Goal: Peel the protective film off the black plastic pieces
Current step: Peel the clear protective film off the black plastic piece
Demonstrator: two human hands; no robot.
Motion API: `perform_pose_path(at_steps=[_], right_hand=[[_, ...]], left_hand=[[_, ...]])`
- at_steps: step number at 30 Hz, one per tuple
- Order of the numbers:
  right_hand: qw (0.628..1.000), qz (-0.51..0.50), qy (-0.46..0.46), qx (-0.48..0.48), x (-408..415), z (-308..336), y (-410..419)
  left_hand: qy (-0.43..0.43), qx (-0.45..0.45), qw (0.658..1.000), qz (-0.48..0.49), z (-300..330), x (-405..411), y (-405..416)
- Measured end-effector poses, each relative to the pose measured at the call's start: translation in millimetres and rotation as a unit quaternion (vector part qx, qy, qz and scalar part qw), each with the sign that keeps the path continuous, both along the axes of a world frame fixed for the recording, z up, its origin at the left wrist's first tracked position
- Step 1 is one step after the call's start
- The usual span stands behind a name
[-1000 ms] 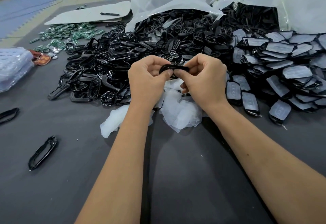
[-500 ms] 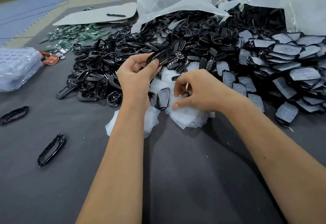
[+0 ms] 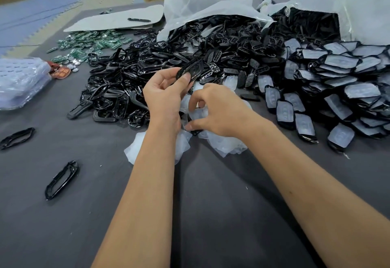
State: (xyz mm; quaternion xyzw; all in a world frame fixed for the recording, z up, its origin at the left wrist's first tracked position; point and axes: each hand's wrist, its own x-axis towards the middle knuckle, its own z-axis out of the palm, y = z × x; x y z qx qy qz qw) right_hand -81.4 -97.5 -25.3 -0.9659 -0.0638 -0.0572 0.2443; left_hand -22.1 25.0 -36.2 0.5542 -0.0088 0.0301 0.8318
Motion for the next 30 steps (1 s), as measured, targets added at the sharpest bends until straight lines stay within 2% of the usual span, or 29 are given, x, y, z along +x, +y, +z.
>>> perform_pose_path(at_steps=[7, 17, 21, 25, 28, 30], right_hand=[[0.993, -0.037, -0.009, 0.108, -2, 0, -17], [0.971, -0.158, -0.132, 0.123, -3, 2, -44], [0.960, -0.216, -0.117, 0.135, 0, -1, -49], [0.953, -0.255, -0.131, 0.099, 0, -1, -55], [0.941, -0.266, -0.162, 0.133, 0, 0, -58], [0.927, -0.257, -0.195, 0.190, -1, -2, -57]], left_hand=[[0.002, -0.010, 1.000, -0.003, 0, 1, -2], [0.002, -0.021, 1.000, -0.003, -2, 2, -6], [0.006, -0.025, 1.000, -0.001, -2, 2, -6], [0.006, -0.015, 1.000, -0.003, -2, 2, -7], [-0.001, -0.002, 1.000, -0.012, -2, 1, -8], [-0.011, 0.013, 1.000, -0.021, -1, 0, -9]])
